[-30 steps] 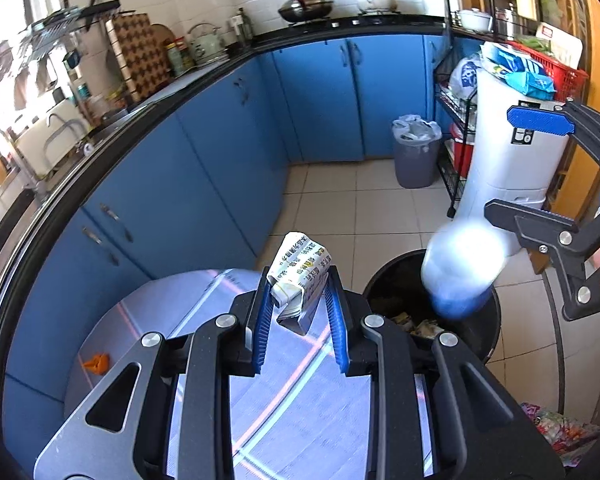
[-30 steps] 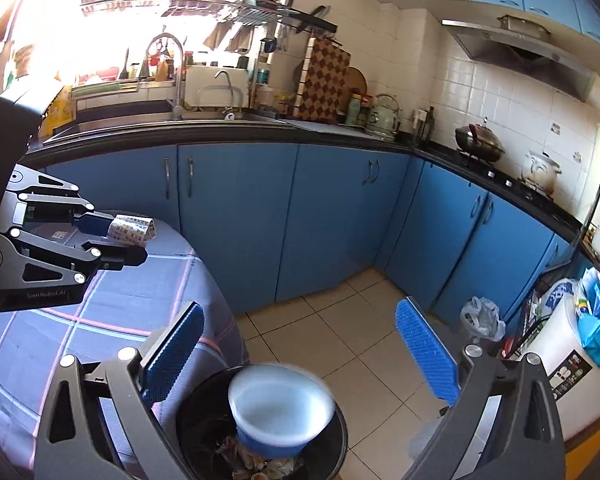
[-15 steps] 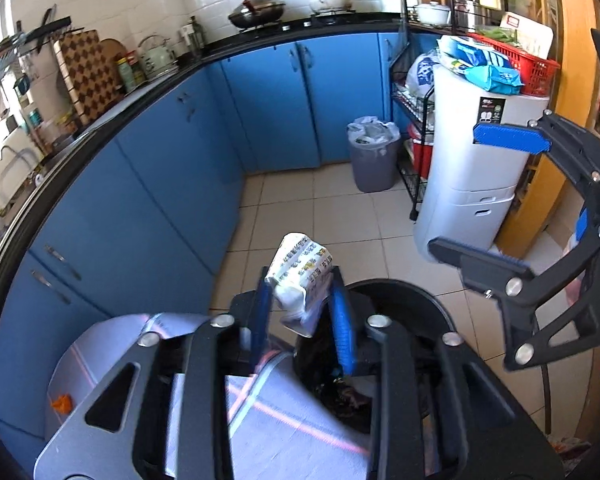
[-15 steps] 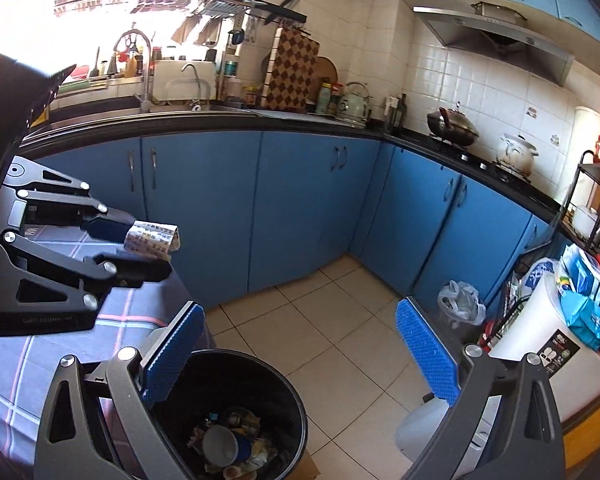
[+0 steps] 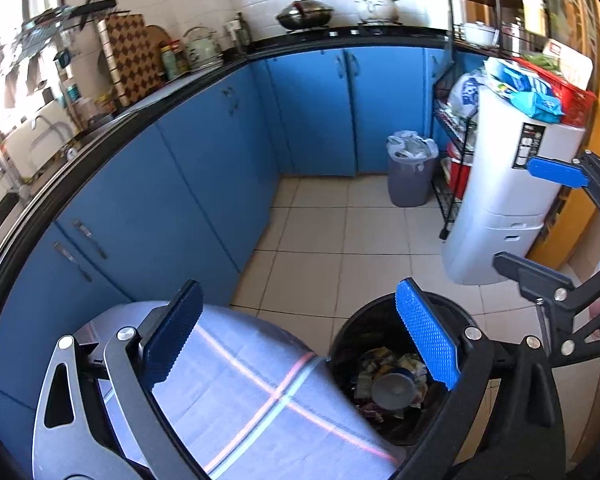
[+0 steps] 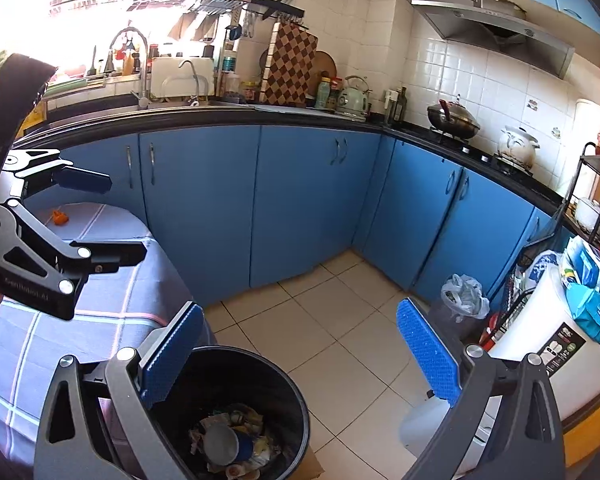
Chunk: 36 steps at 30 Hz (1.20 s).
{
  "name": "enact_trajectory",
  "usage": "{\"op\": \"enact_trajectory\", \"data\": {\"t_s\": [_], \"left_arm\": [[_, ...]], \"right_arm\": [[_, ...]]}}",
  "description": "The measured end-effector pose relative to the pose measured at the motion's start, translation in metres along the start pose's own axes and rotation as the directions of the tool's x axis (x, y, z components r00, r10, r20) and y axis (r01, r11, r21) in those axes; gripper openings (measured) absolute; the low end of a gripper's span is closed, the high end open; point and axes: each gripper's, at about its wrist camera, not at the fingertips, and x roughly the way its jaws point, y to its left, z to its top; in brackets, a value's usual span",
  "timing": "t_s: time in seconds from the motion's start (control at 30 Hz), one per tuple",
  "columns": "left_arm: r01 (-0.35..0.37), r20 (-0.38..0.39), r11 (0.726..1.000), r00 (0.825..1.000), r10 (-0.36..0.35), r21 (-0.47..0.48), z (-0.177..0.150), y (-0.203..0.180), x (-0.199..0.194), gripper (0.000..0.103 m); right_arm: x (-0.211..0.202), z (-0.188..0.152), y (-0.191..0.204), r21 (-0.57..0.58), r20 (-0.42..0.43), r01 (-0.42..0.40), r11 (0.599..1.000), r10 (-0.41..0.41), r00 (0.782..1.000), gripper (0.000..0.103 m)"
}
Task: Collect trash
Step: 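Move both open grippers back over the table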
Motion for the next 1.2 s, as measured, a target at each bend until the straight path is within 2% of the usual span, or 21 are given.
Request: {"op": "enact_trajectory", "data": {"t_s": [0.27, 0.47, 0.6, 0.77, 0.87, 0.97, 1.0, 1.07, 1.17, 1.2], "left_arm": [[-0.087, -0.014, 0.992, 0.996, 0.086, -0.092, -0.039, 0.066, -0.021, 0.096], [-0.18, -0.069, 0.962, 0.983, 0.169, -0.205, -0.089, 0.139, -0.032, 0.095], [-0.26, -0.121, 0.923, 0.965, 0.234, -0.284, -0.132, 0.19, -0.039, 0.096], [-0.35, -0.198, 0.882, 0.933, 0.299, -0.315, -0.186, 0.233, -0.041, 0.096], [-0.373, -0.245, 0.866, 0.921, 0.303, -0.332, -0.213, 0.256, -0.037, 0.095], [-0.372, -0.285, 0.855, 0.917, 0.279, -0.361, -0.24, 0.278, -0.03, 0.095], [-0.366, -0.297, 0.855, 0.917, 0.266, -0.368, -0.247, 0.285, -0.027, 0.093], [-0.35, -0.309, 0.853, 0.921, 0.238, -0.387, -0.257, 0.294, -0.022, 0.084], [-0.317, -0.323, 0.846, 0.928, 0.185, -0.428, -0.273, 0.309, -0.015, 0.065], [-0.293, -0.309, 0.844, 0.937, 0.161, -0.449, -0.277, 0.314, -0.015, 0.059]], "right_arm": [[0.007, 0.019, 0.043, -0.059, 0.006, -0.059, 0.997, 0.06, 0.998, 0.095], [0.021, 0.038, 0.096, -0.125, 0.012, -0.124, 0.984, 0.126, 0.992, 0.095], [0.038, 0.048, 0.142, -0.179, 0.018, -0.172, 0.969, 0.178, 0.984, 0.095], [0.068, 0.061, 0.212, -0.252, -0.008, -0.249, 0.935, 0.256, 0.967, 0.095], [0.083, 0.065, 0.253, -0.285, -0.034, -0.295, 0.912, 0.298, 0.954, 0.095], [0.096, 0.069, 0.291, -0.308, -0.057, -0.339, 0.889, 0.339, 0.939, 0.095], [0.098, 0.068, 0.299, -0.313, -0.062, -0.347, 0.884, 0.346, 0.936, 0.095], [0.106, 0.069, 0.316, -0.327, -0.079, -0.363, 0.872, 0.358, 0.93, 0.095], [0.113, 0.069, 0.338, -0.345, -0.098, -0.376, 0.86, 0.366, 0.926, 0.095], [0.116, 0.069, 0.344, -0.35, -0.104, -0.38, 0.856, 0.367, 0.924, 0.095]]}}
